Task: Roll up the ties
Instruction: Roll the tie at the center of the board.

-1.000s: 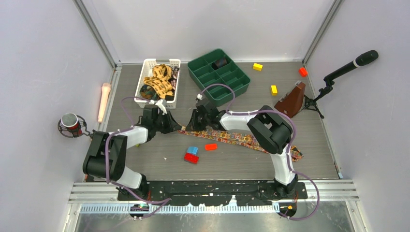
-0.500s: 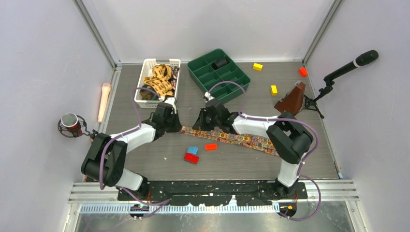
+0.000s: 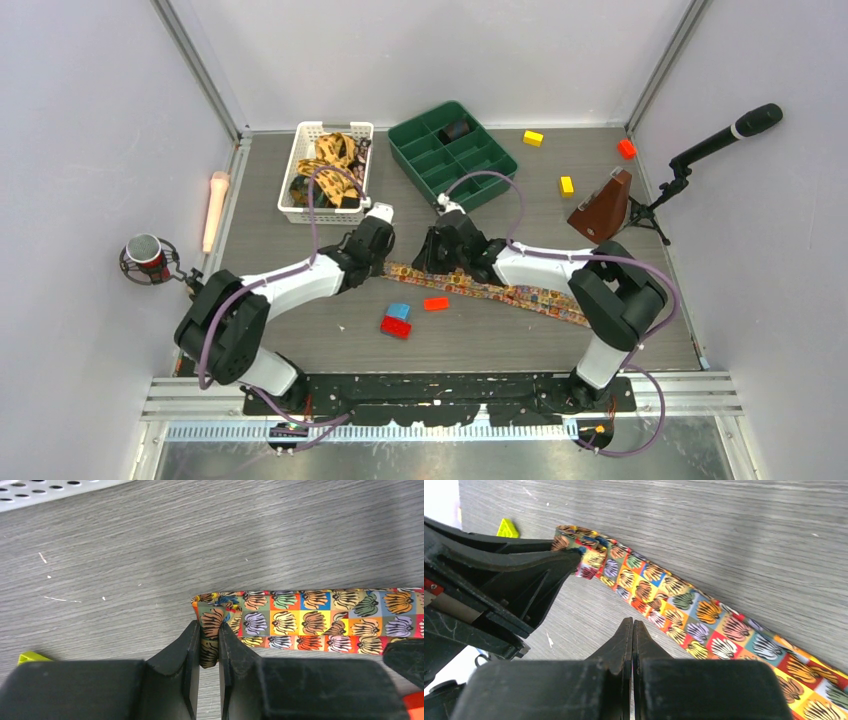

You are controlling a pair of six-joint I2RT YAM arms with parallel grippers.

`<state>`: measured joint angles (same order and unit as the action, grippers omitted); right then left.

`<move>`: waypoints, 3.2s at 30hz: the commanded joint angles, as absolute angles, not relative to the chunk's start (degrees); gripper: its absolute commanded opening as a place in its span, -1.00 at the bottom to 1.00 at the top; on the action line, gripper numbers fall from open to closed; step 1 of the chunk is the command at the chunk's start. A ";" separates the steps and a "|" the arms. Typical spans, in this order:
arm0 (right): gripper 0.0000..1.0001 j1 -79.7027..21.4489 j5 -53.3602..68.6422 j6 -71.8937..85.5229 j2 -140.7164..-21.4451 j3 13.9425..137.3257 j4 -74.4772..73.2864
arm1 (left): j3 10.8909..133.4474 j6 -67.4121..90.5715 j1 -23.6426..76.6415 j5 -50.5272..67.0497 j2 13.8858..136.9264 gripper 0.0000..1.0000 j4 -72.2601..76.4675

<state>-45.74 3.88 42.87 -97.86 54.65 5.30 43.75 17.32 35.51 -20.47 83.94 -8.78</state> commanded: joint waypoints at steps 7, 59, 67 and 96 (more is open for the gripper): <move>-0.99 -41.43 -3.72 47.76 -90.18 50.04 6.00 | 50.11 13.30 42.79 -35.65 89.96 -1.00 -11.95; -1.00 -38.24 -0.87 49.15 -87.82 45.33 8.69 | 59.07 18.89 55.11 -43.06 101.27 -0.17 -19.70; -1.00 -38.23 -0.88 49.14 -87.69 45.47 8.75 | 58.93 19.82 55.11 -40.84 100.51 -0.20 -18.74; -1.00 -38.19 1.91 49.36 -89.28 46.60 8.81 | 55.63 21.46 50.76 -28.39 93.47 -0.08 -15.63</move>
